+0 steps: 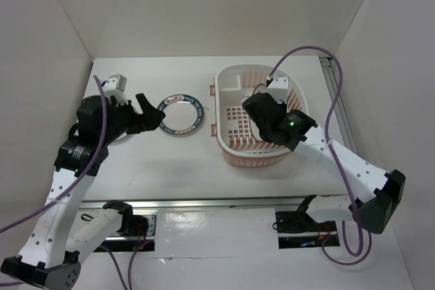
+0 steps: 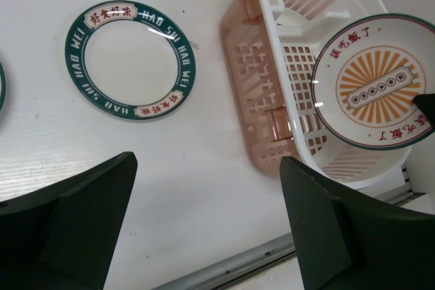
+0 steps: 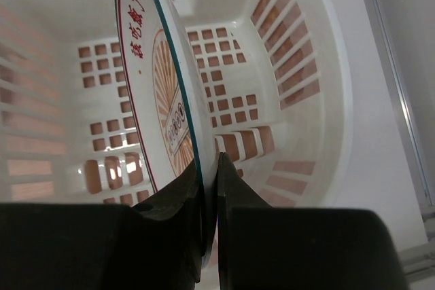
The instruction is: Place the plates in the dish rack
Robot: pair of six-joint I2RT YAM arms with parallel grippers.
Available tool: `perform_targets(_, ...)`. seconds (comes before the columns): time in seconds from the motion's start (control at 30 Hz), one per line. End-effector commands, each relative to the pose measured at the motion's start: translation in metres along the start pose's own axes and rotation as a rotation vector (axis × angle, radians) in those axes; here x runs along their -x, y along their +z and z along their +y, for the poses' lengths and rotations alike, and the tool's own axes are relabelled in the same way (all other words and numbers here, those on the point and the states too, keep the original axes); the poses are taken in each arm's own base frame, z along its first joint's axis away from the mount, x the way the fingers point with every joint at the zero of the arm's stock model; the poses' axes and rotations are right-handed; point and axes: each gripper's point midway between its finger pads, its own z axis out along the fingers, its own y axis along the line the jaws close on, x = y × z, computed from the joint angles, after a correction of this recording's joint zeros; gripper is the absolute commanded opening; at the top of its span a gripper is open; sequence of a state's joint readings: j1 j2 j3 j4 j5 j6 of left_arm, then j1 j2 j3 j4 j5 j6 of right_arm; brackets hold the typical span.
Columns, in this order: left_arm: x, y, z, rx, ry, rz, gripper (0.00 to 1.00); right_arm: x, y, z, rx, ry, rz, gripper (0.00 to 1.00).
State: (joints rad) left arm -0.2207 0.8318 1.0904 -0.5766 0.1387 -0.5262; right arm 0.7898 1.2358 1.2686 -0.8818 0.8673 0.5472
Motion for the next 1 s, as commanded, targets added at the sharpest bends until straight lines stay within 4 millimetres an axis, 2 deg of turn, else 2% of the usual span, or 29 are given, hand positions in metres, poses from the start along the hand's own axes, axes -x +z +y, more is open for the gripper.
perform_targets(0.0, 0.004, -0.005, 0.000, -0.003, 0.032, -0.033, 1.00, 0.006, 0.004, -0.003, -0.059, 0.062, -0.051, 0.00)
perform_targets(0.2, -0.005, -0.003, 0.005, 0.006, 0.038, -0.013, 1.00, -0.016, 0.014, 0.006, -0.048, 0.044, -0.006, 0.00)
perform_targets(0.5, -0.011, 0.000, 0.010, 0.022, 0.035, -0.001, 1.00, -0.019, 0.004, 0.029, 0.014, 0.044, -0.007, 0.00)
perform_targets(0.67, -0.011, 0.000, 0.010, 0.022, 0.035, -0.001, 1.00, -0.028, 0.008, 0.031, -0.010, 0.018, 0.012, 0.00)
perform_targets(0.97, -0.012, 0.000, 0.013, 0.031, 0.035, -0.005, 1.00, -0.030, 0.009, 0.029, -0.021, 0.023, 0.010, 0.00)
